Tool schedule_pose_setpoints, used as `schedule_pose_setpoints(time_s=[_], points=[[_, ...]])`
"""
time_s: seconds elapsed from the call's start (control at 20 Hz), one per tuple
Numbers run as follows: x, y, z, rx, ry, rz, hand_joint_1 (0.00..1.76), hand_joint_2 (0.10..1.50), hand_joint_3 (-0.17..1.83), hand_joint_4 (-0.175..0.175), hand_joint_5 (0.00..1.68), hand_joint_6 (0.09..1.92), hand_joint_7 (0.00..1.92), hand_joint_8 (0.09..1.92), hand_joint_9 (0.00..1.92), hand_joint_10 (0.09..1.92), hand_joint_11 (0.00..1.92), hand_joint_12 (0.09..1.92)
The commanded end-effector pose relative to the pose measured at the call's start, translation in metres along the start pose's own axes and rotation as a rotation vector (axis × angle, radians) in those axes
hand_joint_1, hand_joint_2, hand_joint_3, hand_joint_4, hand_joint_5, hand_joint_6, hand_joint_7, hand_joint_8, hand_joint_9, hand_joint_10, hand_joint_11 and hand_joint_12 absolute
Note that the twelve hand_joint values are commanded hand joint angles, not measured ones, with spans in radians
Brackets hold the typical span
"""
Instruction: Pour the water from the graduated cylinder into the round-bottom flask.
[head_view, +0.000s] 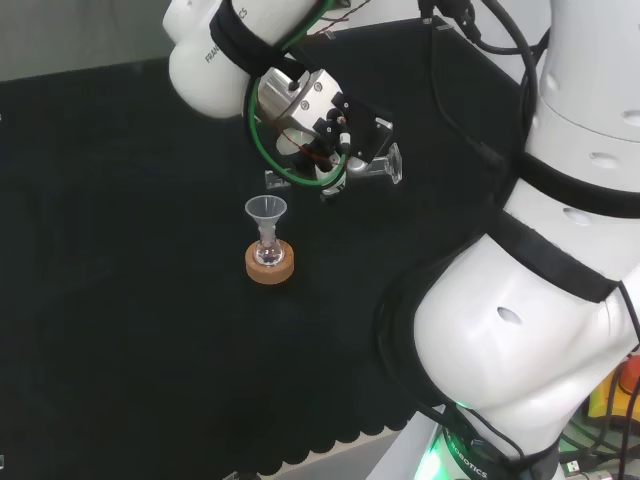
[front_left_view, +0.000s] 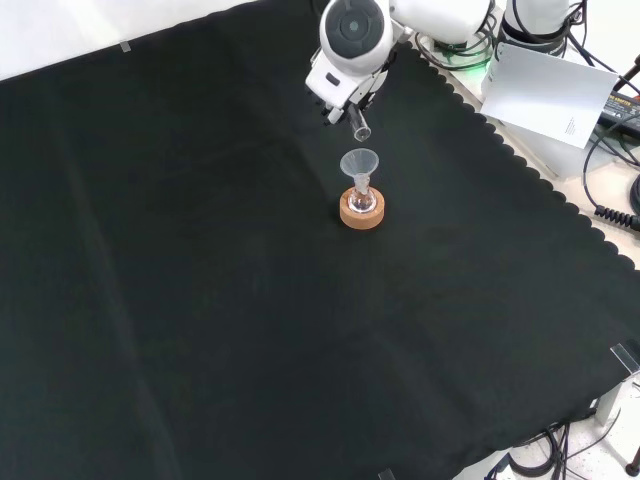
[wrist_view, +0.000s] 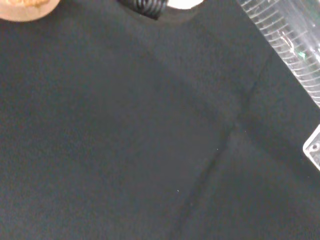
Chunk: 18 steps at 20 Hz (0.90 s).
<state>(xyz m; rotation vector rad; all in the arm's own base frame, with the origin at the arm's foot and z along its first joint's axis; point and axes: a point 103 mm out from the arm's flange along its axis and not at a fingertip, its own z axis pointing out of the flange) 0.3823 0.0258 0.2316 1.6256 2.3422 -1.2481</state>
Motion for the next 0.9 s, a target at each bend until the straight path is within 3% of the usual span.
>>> schedule_pose_setpoints(time_s=[0.05, 0.25, 0.4, 0.9], points=[[-0.004, -0.010, 0.001, -0.149, 0.235, -0.008, 1.28, 1.08, -0.17, -0.028, 1.15, 0.74, 1.53, 0.09, 1.62, 0.09, 1.40, 0.59], [-0.017, 0.001, 0.002, -0.231, 0.378, -0.015, 1.28, 1.08, -0.17, -0.022, 1.16, 0.73, 1.53, 0.09, 1.62, 0.09, 1.40, 0.59], [-0.029, 0.013, 0.000, -0.288, 0.437, -0.037, 1.28, 1.08, -0.17, -0.022, 1.16, 0.73, 1.53, 0.09, 1.62, 0.09, 1.40, 0.59], [-0.048, 0.060, -0.001, -0.373, 0.515, -0.080, 1.28, 1.08, -0.17, -0.025, 1.15, 0.74, 1.53, 0.09, 1.62, 0.09, 1.40, 0.59]])
